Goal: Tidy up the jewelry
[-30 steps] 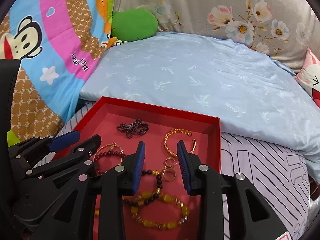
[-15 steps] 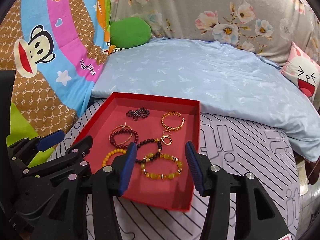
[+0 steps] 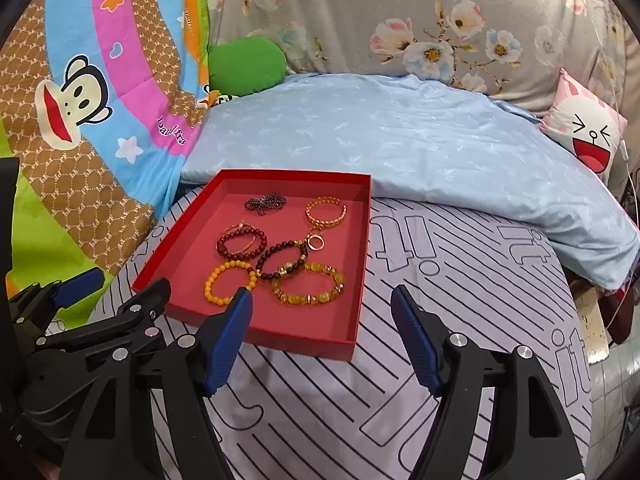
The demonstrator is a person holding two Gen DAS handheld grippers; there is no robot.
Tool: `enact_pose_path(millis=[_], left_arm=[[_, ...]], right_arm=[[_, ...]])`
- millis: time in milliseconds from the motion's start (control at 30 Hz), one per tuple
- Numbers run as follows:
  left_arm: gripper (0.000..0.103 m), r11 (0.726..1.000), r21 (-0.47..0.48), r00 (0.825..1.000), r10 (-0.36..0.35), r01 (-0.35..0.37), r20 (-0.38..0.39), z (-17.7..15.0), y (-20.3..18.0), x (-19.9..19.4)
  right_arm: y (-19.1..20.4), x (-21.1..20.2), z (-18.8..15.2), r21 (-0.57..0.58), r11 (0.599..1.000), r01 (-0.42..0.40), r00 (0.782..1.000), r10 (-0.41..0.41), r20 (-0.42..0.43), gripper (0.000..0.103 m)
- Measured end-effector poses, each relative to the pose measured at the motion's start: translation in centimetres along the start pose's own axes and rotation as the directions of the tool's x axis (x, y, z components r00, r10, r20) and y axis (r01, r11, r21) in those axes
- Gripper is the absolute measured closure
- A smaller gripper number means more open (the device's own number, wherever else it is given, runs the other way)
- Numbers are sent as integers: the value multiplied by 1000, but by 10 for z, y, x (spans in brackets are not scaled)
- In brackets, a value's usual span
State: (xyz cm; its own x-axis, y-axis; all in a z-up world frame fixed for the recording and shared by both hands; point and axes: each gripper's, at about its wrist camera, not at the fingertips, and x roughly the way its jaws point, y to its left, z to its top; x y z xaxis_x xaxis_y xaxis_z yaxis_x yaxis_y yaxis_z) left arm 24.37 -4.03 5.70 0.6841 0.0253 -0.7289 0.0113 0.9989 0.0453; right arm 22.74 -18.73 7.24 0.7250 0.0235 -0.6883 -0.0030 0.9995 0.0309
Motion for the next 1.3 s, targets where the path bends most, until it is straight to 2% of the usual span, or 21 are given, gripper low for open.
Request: enact_pose_path(millis=[267, 567, 767, 867, 900, 1033, 1300], left_arm=[[15, 1000, -7, 1000, 17, -17, -16, -17, 3, -4], [12, 1000, -9, 1000, 18, -18, -19, -29, 4, -6], [11, 1000, -1, 1000, 24, -24, -19, -33, 3, -6], [11, 1000, -6, 999, 30, -30, -23, -35, 5, -5], [11, 999, -11, 999, 30, -30, -24, -35, 6, -5], [11, 1000, -11, 999, 29, -29, -26, -37, 7, -5], [11, 999, -7, 999, 39, -39, -29, -42, 7, -3]], right_arm=[[-6, -5, -17, 28, 1000, -2, 1000, 3, -11, 28], [-10, -7, -27, 49, 999, -10, 1000, 11, -22, 20], [-10, -7, -33, 52, 999, -15, 999, 16, -29, 18], [-8, -8, -34, 39, 999, -7, 1000, 8, -25, 12], [-9, -8, -34, 37, 999, -1, 1000, 2, -20, 5], [-6, -11, -37, 18, 1000, 17, 1000, -17, 6, 6], [-5, -9, -40, 15, 999, 29, 1000, -29, -2, 6]])
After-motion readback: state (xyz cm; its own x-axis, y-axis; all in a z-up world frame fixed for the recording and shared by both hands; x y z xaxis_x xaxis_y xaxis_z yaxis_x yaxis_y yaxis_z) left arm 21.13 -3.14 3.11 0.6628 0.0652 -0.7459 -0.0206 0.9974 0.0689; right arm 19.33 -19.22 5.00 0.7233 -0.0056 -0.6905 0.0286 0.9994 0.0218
